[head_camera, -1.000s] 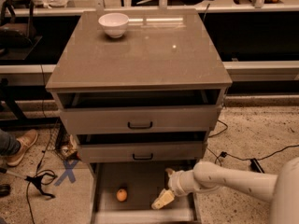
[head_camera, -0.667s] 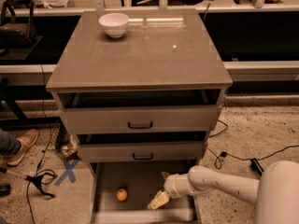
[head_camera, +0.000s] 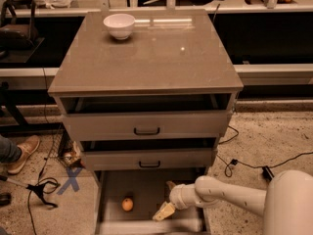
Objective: Pick orange from bottom drawer and place on counter
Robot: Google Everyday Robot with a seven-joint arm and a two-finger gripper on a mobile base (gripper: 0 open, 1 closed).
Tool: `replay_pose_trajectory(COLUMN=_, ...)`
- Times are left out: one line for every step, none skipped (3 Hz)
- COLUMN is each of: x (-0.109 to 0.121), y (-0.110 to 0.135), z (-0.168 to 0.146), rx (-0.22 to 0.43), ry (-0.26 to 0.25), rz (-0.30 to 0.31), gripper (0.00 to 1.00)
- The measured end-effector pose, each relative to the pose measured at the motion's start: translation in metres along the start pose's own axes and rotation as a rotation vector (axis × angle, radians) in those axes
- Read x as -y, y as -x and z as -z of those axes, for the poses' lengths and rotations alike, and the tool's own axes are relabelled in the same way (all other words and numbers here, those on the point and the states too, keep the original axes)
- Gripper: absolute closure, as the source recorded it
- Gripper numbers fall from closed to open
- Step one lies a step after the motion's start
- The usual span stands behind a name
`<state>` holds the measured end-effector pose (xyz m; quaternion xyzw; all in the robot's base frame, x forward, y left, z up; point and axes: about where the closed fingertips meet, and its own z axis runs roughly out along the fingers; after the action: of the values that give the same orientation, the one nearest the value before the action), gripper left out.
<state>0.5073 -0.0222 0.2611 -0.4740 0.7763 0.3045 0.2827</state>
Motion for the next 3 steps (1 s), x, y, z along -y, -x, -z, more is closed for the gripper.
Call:
replay_pose_trajectory(x=0.001, y=-0.009, z=-0.032, rx=0.001, ry=0.014, rz=0.050, gripper=0.00)
replay_pose_trajectory(x=-0.006, y=-0.013, z=-0.088, rx=0.066, ry=0.061, rz=0.091, gripper=0.00)
replay_pose_trajectory(x=-0.018, y=-0.007, z=-0.124, rx=0.111, ry=0.087, rz=0.136, gripper=0.00)
